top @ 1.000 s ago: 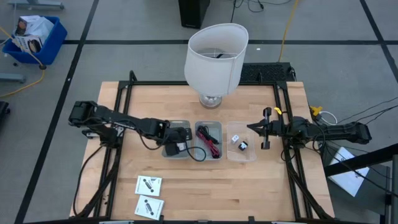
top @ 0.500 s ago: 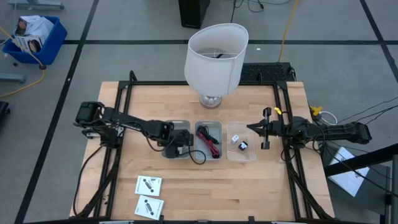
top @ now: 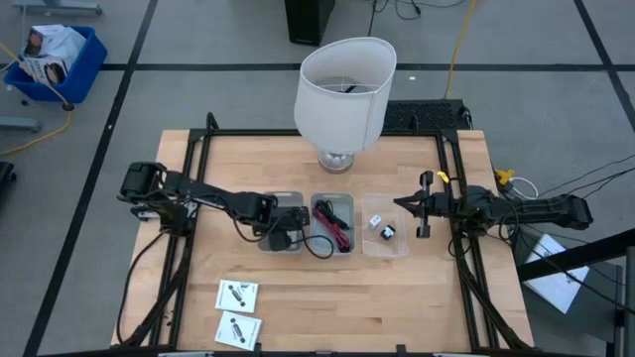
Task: Pick and place items into bin
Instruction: Put the top card reader box into the left gray bin
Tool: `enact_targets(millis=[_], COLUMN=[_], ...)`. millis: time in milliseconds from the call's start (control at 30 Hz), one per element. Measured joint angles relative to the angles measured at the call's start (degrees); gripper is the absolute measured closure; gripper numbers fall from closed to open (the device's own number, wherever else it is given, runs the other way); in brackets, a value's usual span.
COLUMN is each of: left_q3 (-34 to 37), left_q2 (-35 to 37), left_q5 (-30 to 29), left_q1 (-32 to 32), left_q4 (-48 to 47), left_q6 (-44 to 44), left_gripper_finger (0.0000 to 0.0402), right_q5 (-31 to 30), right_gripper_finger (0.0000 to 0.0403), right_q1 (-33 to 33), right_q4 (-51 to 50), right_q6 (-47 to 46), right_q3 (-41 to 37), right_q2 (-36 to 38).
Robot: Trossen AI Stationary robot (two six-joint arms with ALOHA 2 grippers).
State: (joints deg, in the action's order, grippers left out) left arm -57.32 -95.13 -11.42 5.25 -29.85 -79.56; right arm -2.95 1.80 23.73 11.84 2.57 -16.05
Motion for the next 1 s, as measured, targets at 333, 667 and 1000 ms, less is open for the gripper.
enact_targets(millis=[333, 667, 1000], left_q3=[-0.11, -0.28, 1.58], left_q2=[11.18, 32.27, 27.24], left_q5=[-13.97, -16.22, -6.9], left_q1=[8.15, 22.16, 34.49], left_q4=[0.22, -4.48, -12.26], left_q6=[11.17, 85.74, 116.93], left_gripper_finger=[0.0265, 0.0266, 0.0266], right_q5=[0.01, 0.01, 0.03], right_gripper_finger=[0.0403, 0.0403, 0.0403], right_q1=[0.0, 0.0, 0.0], right_q4=[0.0, 1.77, 1.66], right_q6=[0.48, 0.85, -0.09], right_q3=[0.0, 0.0, 0.02], right_q2=[0.0, 0.0, 0.0])
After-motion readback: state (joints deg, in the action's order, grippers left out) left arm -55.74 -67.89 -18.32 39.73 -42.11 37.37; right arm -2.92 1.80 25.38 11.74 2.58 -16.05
